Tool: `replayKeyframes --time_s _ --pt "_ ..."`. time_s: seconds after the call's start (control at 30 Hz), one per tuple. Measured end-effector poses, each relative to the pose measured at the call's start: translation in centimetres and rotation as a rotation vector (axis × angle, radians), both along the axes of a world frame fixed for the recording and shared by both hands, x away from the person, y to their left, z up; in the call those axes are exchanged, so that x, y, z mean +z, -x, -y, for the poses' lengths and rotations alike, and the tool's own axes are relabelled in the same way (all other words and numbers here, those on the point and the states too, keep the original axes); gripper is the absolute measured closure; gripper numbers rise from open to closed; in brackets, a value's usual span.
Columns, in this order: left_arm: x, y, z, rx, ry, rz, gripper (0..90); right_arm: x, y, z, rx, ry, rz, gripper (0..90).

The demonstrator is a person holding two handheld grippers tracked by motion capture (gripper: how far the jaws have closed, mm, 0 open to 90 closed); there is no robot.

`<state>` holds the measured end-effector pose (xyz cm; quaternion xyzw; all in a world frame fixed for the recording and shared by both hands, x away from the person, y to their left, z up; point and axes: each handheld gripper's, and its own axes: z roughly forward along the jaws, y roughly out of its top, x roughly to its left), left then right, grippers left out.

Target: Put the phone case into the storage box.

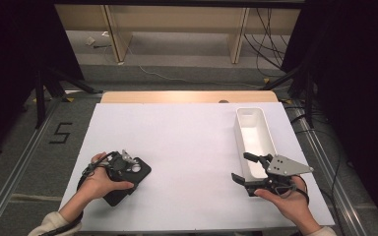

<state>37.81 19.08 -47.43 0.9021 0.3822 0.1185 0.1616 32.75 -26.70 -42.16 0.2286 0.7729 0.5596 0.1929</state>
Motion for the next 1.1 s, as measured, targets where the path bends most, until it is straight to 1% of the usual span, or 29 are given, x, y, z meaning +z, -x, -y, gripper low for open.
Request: replayKeyframes --time_s 0.07,0.13,0.27,0.33,0.37,0.47,0.5,0.57,0.77,1.1 --pt "-0.1 -0.1 0.0 0.002 0.006 -0.007 3.4 0.0 0.0 0.0 0.0 -0.001 -0.001 22.2" --pt "-0.1 -0.2 0.0 0.0 0.004 -0.014 3.2 0.0 0.0 0.0 0.0 0.0 -0.001 22.2" --pt "-0.2 -0.3 0.0 -0.003 0.008 -0.02 2.8 0.0 0.0 0.0 0.0 0.0 -0.002 22.1" --pt "-0.3 -0.4 -0.1 -0.001 0.014 -0.029 2.6 0.0 0.0 0.0 0.001 -0.001 -0.002 22.1" --pt "-0.3 -0.5 -0.1 0.004 0.023 -0.032 2.5 0.0 0.0 0.0 0.001 -0.001 -0.002 22.1" --pt "-0.4 -0.6 -0.2 0.003 0.025 -0.044 2.2 0.0 0.0 0.0 0.001 -0.001 -0.001 22.1" --pt "-0.4 -0.7 -0.2 -0.004 0.019 -0.05 2.1 0.0 0.0 0.0 0.001 0.001 -0.001 22.1" --pt "-0.4 -0.8 -0.3 -0.003 0.024 -0.057 2.1 0.0 0.0 0.0 0.001 0.001 -0.002 22.1" --pt "-0.4 -1.0 -0.3 -0.008 0.033 -0.076 3.0 0.0 0.0 0.0 0.001 0.002 -0.003 22.0" --pt "-0.3 -1.3 -0.3 -0.023 0.035 -0.095 5.7 0.0 0.0 0.0 0.003 0.003 -0.004 22.0"
